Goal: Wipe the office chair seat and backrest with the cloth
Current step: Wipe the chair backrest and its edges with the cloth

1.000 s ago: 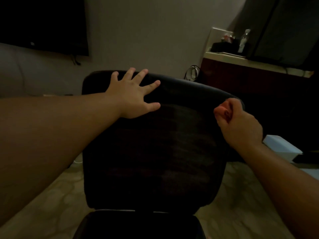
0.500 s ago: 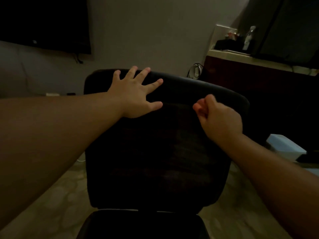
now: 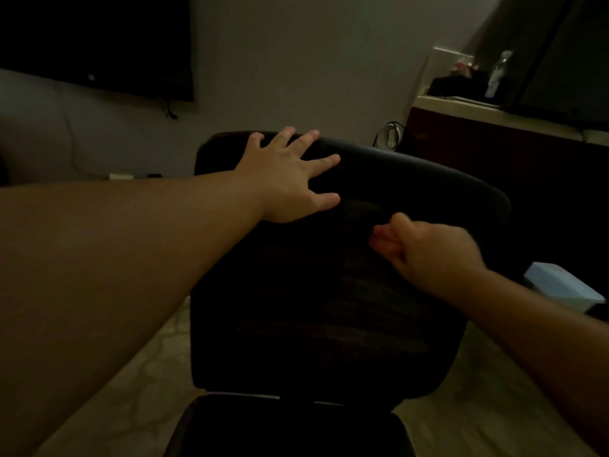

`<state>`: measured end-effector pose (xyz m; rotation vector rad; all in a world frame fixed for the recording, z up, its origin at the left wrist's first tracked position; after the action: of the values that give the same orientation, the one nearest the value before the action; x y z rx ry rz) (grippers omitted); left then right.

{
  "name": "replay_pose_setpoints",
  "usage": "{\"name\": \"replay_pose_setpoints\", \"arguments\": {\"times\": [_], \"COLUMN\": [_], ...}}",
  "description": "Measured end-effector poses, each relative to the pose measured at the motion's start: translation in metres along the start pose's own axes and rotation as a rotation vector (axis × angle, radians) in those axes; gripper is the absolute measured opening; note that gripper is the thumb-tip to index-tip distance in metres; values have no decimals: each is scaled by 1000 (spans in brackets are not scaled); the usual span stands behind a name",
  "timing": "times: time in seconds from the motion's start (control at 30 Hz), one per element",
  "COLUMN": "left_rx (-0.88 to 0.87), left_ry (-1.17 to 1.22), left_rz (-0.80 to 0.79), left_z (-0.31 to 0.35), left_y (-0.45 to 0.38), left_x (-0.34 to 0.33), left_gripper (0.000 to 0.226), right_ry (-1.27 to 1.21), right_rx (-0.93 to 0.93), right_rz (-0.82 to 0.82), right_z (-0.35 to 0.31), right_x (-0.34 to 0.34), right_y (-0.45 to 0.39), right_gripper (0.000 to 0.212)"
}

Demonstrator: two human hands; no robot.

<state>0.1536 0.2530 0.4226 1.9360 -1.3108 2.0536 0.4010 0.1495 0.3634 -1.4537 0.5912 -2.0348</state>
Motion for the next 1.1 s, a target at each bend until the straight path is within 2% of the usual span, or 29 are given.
{"name": "replay_pose_setpoints", "arguments": {"times": [0.1, 0.17, 0.27, 0.33, 0.37, 0.47, 0.53, 0.6, 0.67, 0.7, 0.77, 0.83, 0.9, 0.97, 1.07, 1.1], "left_rx": [-26, -30, -7, 66, 105, 183, 240, 234, 209, 201, 193, 187, 185, 172, 156, 155], "left_ry": [37, 42, 32, 27, 51, 185, 251, 256, 252, 251, 249, 238, 234, 229, 220, 226], "left_rz": [-44, -65, -14, 31, 32, 45, 73, 89, 67, 46, 0, -27, -44, -42, -21, -19], "left_z": [-4, -14, -38, -64, -75, -89, -86, -83, -89, -92, -95, -96, -95, -97, -105, -104], "left_y": [-4, 0, 17, 34, 42, 61, 68, 71, 73, 72, 67, 60, 54, 54, 62, 64], "left_x": [9, 9, 0, -5, -8, -18, -23, -24, -18, -15, -13, -14, -15, -15, -15, -15], "left_gripper": [78, 77, 77, 78, 79, 82, 85, 86, 84, 82, 81, 81, 82, 83, 83, 83], "right_ry": [37, -13, -63, 10, 39, 32, -68, -167, -111, -67, -13, -18, -114, -175, -97, -48], "right_rx": [-187, -244, -147, 4, 13, -175, -206, -57, 194, 238, 99, -142, -268, -184, 215, 265], "right_rz": [99, 131, 156, 65, 36, 146, 179, 159, 97, 66, 90, 200, 312, 315, 122, 71], "right_z": [24, 9, -21, -14, -2, 21, -4, -47, -72, -69, -40, -15, -19, -52, -86, -78], "right_x": [12, 9, 8, 8, 9, 17, 13, 7, -2, -2, 4, 13, 13, 8, -4, -5], "right_y": [-19, -28, -17, 0, 3, -21, -37, -35, -15, -7, -12, -31, -50, -54, -27, -22], "right_gripper": [32, 32, 26, 29, 32, 33, 31, 25, 28, 29, 34, 36, 35, 32, 30, 32]}}
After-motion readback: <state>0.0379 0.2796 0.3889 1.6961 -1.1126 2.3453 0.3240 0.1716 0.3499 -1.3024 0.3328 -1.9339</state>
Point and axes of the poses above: each hand's wrist, its own y-axis away from the middle knuckle, its own x-axis out of the back of the hand, z = x × y, the point moved 3 cm from there along -y, towards the middle knuckle, and after that the axes turned 15 degrees about z, right-handed, at the moved point
